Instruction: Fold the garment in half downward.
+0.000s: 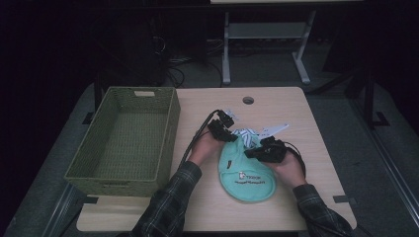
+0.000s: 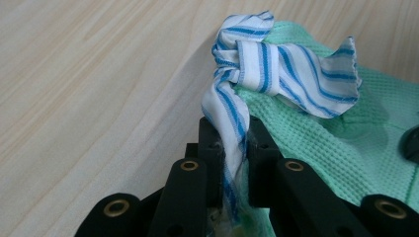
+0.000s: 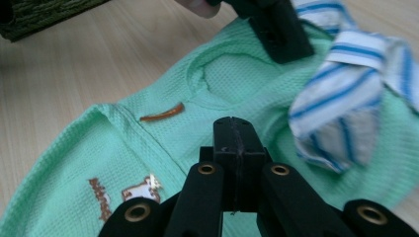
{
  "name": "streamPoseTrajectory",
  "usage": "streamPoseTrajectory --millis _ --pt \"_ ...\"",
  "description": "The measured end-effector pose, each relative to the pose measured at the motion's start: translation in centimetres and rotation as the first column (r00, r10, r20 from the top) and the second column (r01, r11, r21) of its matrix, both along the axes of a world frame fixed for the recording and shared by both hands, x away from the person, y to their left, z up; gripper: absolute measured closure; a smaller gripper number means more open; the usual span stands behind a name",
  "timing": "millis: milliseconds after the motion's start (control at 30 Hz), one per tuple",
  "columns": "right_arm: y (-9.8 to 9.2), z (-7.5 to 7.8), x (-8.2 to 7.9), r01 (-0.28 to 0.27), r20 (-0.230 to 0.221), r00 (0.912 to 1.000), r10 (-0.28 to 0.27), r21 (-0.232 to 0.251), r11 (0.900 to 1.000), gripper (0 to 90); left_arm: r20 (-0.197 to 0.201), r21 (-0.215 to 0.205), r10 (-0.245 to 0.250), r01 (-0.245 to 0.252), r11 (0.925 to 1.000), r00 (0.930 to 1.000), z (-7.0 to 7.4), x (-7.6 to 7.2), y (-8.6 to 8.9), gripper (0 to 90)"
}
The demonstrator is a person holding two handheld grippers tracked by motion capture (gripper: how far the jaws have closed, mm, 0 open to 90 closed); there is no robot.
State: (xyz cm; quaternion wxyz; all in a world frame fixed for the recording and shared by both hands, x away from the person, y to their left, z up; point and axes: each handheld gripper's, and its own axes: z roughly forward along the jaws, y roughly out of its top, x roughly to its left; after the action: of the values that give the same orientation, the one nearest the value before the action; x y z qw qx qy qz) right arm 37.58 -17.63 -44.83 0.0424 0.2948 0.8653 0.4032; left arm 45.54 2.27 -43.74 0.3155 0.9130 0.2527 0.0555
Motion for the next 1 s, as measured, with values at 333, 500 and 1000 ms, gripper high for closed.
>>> streamPoseTrajectory --millis 333,500,1000 --pt "1.7 -2.0 0.8 -0.001 -0.024 0.9997 -0.001 -0.068 0.998 89.9 0.034 -0.032 -0.025 0.027 0.9991 0.9991 1.3 -1.1 0.6 80.2" --pt "1.6 -2.1 1.0 0.015 -0.024 0.9996 -0.017 -0.071 0.997 90.0 0.057 -0.062 -0.027 0.030 0.9976 0.9980 2.5 -2.0 1.0 80.3" --pt "1.9 -1.7 1.1 0.039 0.025 0.9990 -0.037 -0.082 0.996 89.9 0.119 -0.103 -0.041 0.054 0.9932 0.9920 4.3 -4.9 2.0 80.4"
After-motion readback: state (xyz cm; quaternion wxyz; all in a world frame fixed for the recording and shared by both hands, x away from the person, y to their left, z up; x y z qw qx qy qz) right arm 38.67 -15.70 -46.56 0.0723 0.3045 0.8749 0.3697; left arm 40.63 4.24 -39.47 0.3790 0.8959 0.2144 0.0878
